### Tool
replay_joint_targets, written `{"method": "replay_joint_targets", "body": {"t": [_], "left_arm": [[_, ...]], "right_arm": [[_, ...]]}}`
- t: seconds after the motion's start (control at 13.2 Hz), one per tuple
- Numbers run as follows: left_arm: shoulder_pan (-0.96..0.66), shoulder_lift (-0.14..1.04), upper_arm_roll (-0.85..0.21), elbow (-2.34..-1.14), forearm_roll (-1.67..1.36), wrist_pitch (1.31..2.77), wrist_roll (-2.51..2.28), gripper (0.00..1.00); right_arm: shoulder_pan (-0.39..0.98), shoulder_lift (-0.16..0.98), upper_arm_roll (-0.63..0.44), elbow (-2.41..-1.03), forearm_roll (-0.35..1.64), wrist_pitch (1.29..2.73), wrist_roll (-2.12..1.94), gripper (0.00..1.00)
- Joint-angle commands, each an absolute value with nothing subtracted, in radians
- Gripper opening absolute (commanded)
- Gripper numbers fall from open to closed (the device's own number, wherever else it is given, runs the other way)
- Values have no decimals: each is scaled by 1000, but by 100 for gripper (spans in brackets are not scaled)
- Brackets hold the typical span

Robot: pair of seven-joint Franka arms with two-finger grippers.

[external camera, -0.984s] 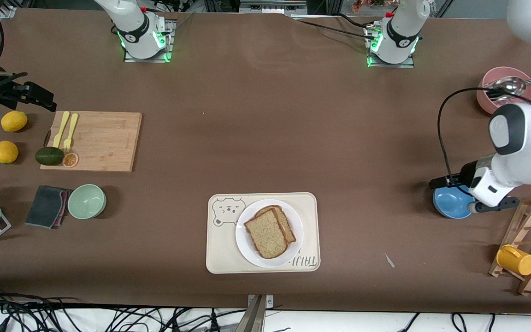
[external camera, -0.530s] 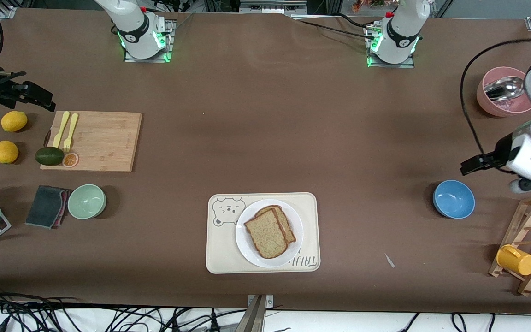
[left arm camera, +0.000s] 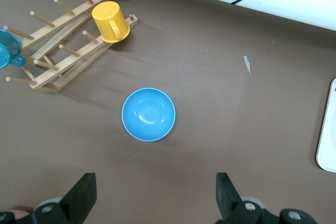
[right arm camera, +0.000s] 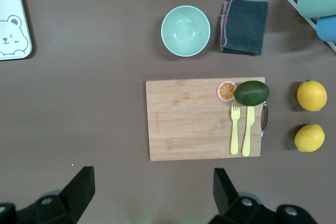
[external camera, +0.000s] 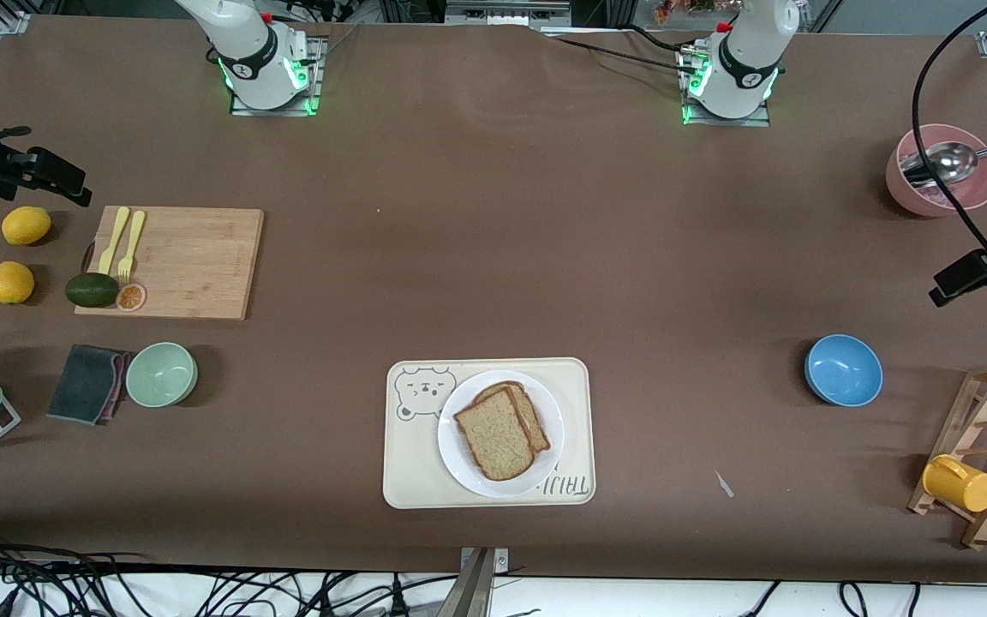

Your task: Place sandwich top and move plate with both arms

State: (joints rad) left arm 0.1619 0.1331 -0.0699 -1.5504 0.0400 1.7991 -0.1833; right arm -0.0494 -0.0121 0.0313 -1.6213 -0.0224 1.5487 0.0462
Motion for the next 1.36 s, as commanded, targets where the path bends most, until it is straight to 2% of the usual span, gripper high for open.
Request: {"method": "replay_joint_targets", "body": {"t": [0.0,0.23,0.61,0.83,0.98,1.29], "left_arm": [[167,143,-80,-1519,77,1758,-183,100],[150,101,-77,-1520,75,1698,-179,100],[19,78,61,-1535,58,1664,-173,100],[-1,77,72,-1548,46,1640,-172,100],[-60,63,129,-1568,44,1640,-173,100],[-60,61,126,-1589,29,1640,-172,100]], "right_arm": [[-52,-15,25,-1609,-9,1531,48,100],[-52,-14,26,-1609,-9,1531,52,100],[-52,-15,28,-1609,18,1528,52,100],[-52,-15,28,-1609,18,1522,52,100],[-52,-15,28,-1609,18,1523,51,100],[-52,-14,28,-1609,18,1531,48,100]]}}
